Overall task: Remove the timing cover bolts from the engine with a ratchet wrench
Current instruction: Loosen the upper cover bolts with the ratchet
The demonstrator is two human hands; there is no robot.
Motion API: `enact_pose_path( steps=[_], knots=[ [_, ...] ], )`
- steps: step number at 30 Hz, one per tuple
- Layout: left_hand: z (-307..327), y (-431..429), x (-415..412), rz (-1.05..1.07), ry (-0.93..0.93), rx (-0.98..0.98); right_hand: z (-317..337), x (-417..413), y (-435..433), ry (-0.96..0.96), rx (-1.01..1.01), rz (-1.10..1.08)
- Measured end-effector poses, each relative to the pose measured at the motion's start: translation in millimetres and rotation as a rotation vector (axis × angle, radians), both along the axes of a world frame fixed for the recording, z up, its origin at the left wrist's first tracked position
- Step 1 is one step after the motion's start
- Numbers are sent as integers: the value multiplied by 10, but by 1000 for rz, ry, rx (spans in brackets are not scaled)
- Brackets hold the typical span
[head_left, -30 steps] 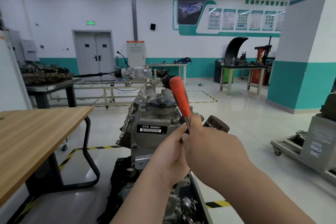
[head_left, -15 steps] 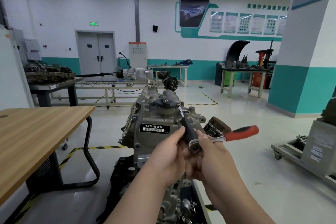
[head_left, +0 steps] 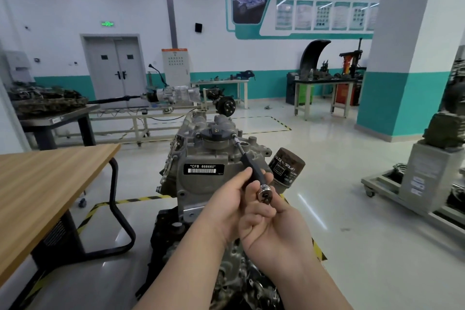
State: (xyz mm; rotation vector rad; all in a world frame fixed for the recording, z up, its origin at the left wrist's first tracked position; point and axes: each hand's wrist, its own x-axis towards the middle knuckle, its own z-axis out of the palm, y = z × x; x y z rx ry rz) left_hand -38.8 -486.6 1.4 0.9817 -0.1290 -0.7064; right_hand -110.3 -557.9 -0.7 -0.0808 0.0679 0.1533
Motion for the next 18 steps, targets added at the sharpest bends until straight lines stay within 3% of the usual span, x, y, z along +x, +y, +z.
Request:
enact_pose_path(
  steps=[6, 9, 13, 18],
  knots=[
    [39, 48, -8, 11, 15, 15, 24, 12, 84, 43, -90, -8],
    [53, 76, 0, -7, 21, 41, 66, 13, 116, 42, -234, -50],
    [73, 99, -14, -4, -19, 82, 101, 41, 111, 59, -682, -217],
    [76, 34, -12, 74, -21, 29, 146, 63, -65, 51, -1511, -441]
  ],
)
